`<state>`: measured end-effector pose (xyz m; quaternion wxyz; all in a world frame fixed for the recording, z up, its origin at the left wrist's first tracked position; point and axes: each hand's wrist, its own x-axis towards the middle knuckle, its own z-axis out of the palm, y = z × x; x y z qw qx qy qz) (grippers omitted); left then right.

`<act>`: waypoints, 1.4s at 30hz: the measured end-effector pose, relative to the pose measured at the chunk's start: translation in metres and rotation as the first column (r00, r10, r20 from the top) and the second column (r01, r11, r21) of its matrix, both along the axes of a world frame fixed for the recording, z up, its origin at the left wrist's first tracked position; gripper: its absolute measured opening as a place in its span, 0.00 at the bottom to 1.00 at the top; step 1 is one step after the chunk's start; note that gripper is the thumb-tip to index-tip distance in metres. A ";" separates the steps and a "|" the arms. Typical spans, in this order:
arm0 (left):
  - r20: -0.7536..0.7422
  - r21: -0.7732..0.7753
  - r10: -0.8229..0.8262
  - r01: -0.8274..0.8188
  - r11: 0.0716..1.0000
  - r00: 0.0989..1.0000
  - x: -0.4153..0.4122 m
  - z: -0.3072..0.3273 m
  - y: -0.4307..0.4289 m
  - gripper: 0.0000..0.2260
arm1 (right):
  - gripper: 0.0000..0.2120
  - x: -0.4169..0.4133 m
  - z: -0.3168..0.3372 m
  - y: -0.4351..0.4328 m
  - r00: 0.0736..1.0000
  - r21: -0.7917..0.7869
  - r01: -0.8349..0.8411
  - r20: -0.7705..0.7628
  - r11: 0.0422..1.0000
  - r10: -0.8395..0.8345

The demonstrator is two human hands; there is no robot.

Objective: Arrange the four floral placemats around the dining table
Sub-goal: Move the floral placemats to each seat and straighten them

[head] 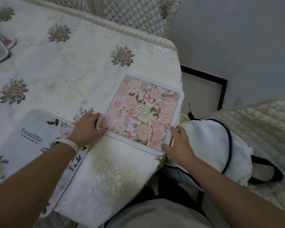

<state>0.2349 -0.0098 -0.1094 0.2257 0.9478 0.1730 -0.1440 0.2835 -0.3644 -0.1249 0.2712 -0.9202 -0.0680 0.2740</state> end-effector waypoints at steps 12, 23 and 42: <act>-0.020 -0.067 0.029 -0.030 0.997 0.999 -0.018 -0.004 -0.002 0.38 | 0.53 -0.014 -0.006 -0.004 0.986 -0.005 -0.165 -0.021 0.986 0.165; 0.085 -0.039 -0.018 0.021 0.999 0.996 -0.023 -0.010 -0.002 0.32 | 0.50 -0.025 -0.007 0.003 0.993 -0.021 -0.113 0.026 0.993 0.114; 0.080 0.011 -0.063 0.062 0.998 0.995 -0.015 -0.016 0.006 0.31 | 0.47 -0.040 -0.015 0.014 0.996 0.003 -0.056 0.072 0.998 0.056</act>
